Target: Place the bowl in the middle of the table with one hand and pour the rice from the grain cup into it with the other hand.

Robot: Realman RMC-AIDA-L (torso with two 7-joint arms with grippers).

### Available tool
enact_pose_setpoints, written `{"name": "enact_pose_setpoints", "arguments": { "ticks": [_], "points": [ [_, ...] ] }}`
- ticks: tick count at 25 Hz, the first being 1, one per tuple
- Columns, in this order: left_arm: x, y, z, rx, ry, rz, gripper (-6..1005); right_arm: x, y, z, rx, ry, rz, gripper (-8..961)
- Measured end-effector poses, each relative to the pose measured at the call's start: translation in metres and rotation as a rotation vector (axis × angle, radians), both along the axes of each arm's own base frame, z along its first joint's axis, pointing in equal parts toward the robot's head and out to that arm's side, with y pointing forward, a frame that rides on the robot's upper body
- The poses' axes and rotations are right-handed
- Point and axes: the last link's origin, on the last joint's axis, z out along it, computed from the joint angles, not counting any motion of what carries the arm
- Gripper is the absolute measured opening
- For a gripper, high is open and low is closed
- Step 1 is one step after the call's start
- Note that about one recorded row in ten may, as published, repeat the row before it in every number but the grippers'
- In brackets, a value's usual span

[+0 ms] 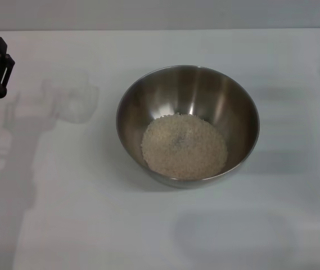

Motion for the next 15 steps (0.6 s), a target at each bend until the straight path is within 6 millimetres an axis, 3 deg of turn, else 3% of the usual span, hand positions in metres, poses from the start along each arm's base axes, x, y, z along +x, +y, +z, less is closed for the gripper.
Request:
{"name": "enact_pose_setpoints", "arguments": {
  "ticks": [15],
  "points": [
    [0.0007,0.0002,0.0004,0.003,-0.001,-0.004,860,0.0011,-0.0004,0.0002,0.0,-0.002,-0.004,796]
  ]
}}
